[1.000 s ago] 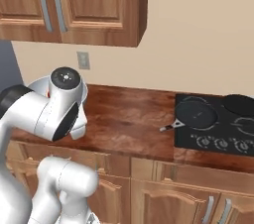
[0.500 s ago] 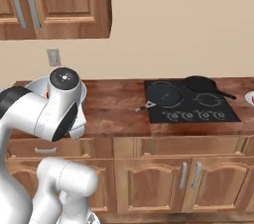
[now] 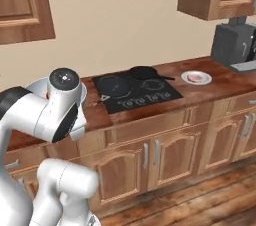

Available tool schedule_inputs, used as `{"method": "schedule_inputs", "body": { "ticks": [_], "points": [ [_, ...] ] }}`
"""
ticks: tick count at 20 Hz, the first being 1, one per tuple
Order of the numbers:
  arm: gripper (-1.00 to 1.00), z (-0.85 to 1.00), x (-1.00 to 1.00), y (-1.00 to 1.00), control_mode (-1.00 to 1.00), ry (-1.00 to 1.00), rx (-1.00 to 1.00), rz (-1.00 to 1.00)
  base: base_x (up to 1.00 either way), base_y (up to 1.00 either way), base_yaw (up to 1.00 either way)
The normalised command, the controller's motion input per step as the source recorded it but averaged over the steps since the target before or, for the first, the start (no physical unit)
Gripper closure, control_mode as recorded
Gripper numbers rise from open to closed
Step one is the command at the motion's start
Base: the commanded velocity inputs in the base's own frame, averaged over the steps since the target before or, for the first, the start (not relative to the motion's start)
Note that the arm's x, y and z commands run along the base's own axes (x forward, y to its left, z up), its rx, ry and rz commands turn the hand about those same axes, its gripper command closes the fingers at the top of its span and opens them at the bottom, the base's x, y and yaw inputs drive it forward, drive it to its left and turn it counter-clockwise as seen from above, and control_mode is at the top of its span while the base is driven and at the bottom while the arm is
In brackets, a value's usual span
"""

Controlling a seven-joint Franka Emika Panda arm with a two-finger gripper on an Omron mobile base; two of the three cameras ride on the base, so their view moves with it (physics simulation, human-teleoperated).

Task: Place one of the steaks on the plate and the other in the bowl. Then place the bowl in the fridge.

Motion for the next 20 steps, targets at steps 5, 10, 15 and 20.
{"method": "schedule_inputs", "body": {
  "ticks": [5,10,15,20],
  "points": [
    [1.0,0.0,0.0,0.0,1.0,0.0,0.0,0.0,0.09,-0.33,-0.54],
    [1.0,0.0,0.0,0.0,1.0,0.0,0.0,0.0,0.22,-0.49,-0.5],
    [1.0,0.0,0.0,0.0,1.0,0.0,0.0,0.0,0.34,-0.55,-0.48],
    [1.0,0.0,0.0,0.0,1.0,0.0,0.0,0.0,0.48,-0.46,-0.47]
  ]
}}
